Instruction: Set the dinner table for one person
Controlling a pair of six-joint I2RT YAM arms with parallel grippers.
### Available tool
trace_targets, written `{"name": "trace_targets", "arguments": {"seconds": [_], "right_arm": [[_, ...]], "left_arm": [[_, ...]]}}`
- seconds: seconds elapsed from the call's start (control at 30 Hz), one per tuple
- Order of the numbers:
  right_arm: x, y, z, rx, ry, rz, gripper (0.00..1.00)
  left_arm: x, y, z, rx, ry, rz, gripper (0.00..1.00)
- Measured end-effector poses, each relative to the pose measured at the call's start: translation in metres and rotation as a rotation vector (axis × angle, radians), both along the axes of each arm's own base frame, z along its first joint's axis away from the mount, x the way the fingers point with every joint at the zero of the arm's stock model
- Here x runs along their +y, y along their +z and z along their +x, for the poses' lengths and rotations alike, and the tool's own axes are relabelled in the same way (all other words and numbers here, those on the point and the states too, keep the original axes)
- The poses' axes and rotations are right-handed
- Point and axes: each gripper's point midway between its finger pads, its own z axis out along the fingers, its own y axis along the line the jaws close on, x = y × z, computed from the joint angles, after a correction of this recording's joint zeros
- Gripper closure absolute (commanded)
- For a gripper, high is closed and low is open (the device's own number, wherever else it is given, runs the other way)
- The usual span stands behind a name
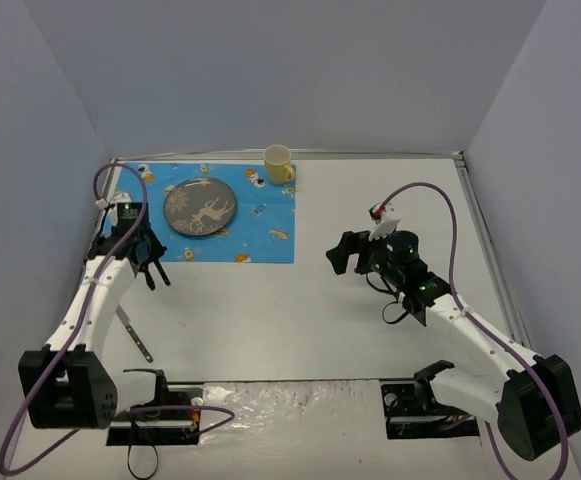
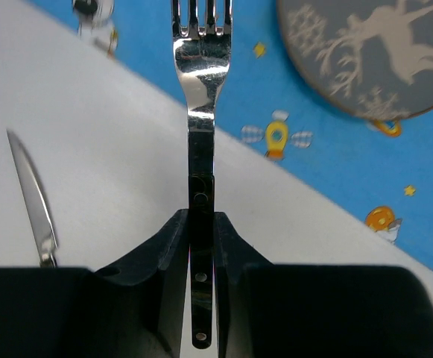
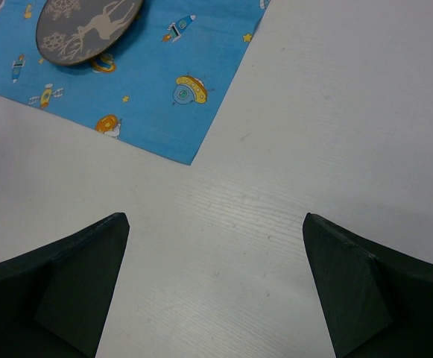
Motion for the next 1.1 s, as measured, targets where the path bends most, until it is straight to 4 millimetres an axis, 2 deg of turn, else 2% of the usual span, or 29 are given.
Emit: {"name": "trace_targets", "arguments": {"seconds": [0.1,0.17,0.3,0.4,0.5,0.67,0.83,1.1], "right_arm": [[0.001,-0.002,-0.002,0.009,0.010,-0.003,0.00],[0.001,-0.004,-0.004,0.016,0.016,-0.005,0.00],[0.002,-0.006,-0.007,0.027,0.033,-0.011,0.00],[0.004,-0.008,-0.009,0.032,0.049,-0.014,0.00],[0.007,-0.009,-0.011,0.037,0.072,-0.013,0.00],[0.013,-0.016,-0.016,0.068,0.115,-0.008,0.00],[0.017,-0.026,-0.019,0.102,0.142,-0.011,0.00],[0.019,-0.029,-0.017,0.115,0.156,-0.023,0.00]], "left_arm": [[0.003,0.035,0.051,-0.052,-0.137,0.102,1.00],[0.006,0.042,0.078,-0.055,-0.215,0.162,1.00],[0.018,0.031,0.116,-0.008,-0.359,0.217,1.00],[0.039,0.016,0.137,0.026,-0.434,0.231,1.00],[0.061,0.001,0.151,0.045,-0.489,0.242,1.00],[0.085,-0.016,0.173,0.052,-0.564,0.233,1.00],[0.096,-0.033,0.190,0.048,-0.604,0.212,1.00],[0.107,-0.074,0.192,0.095,-0.606,0.146,1.00]]}}
